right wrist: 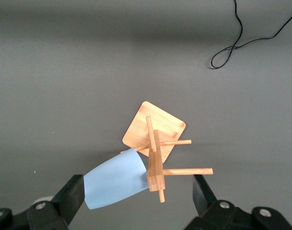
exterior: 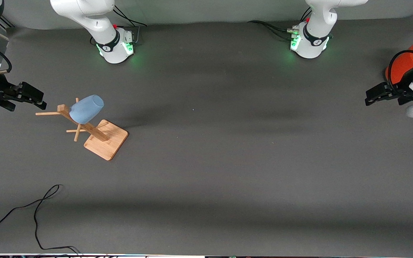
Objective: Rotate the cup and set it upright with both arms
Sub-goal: 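Reach the right gripper toward the blue cup on the wooden stand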
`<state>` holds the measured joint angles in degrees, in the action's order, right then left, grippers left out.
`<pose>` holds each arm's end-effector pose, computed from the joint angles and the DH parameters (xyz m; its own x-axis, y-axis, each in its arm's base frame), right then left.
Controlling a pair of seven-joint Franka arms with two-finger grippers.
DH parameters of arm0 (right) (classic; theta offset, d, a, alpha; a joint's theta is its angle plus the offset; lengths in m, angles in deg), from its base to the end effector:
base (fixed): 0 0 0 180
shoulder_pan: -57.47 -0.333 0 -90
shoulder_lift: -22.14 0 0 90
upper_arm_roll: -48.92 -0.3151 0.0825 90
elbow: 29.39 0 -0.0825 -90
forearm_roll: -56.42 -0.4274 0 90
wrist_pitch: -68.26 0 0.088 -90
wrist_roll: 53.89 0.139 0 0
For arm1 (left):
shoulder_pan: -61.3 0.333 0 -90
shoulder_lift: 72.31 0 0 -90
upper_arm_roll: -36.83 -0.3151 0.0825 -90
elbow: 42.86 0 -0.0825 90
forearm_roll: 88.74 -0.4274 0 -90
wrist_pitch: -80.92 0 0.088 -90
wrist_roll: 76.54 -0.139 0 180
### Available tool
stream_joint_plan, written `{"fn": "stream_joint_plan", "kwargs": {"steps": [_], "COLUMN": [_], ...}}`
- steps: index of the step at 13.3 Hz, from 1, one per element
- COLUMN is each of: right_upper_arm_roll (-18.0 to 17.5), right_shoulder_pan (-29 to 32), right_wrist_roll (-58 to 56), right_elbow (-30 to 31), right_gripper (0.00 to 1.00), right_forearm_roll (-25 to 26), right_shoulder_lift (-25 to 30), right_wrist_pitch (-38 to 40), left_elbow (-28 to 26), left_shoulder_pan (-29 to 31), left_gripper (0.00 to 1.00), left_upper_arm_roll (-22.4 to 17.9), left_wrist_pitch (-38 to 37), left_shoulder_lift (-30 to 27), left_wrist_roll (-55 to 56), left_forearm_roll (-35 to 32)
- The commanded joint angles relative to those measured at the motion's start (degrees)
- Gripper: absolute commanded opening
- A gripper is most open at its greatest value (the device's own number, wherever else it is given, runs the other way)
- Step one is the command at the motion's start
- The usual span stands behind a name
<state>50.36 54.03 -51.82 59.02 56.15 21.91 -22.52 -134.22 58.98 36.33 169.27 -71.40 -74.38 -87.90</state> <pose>0.6018 0.0217 0.6048 0.9993 -0.0013 0.0372 -0.0011 -1.0000 -0.0060 0.5958 -0.0210 0.5676 0.9976 0.0056 -0.0689 0.0064 -0.9999 0.0119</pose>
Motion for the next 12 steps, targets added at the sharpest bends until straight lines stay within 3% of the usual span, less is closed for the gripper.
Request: {"fn": "stream_joint_plan", "kwargs": {"steps": [1,7,12], "right_upper_arm_roll": [0.4,0.0,0.0], "right_shoulder_pan": [-0.2,-1.5,-3.4], "right_wrist_roll": [-0.6,0.8,25.1], "right_elbow": [-2.9,-0.7,2.7], "right_gripper": [1.0,1.0,1.0], "right_forearm_roll": [-0.5,0.5,-1.1], "right_shoulder_lift": [-1.7,-0.8,0.7], "right_wrist_pitch": [1.6,1.6,3.8], "left_elbow": [0.3,0.2,0.3], "left_shoulder_pan": [0.3,0.2,0.3], "left_gripper": [1.0,1.0,1.0], "left_upper_arm_roll": [0.1,0.1,0.1], "left_wrist_pitch": [-0.5,-0.5,-0.4], "left_shoulder_lift": [-0.5,-0.5,-0.4], "left_wrist_roll": [0.2,0.2,0.2], "left_forearm_roll": [-0.2,-0.1,-0.1]}}
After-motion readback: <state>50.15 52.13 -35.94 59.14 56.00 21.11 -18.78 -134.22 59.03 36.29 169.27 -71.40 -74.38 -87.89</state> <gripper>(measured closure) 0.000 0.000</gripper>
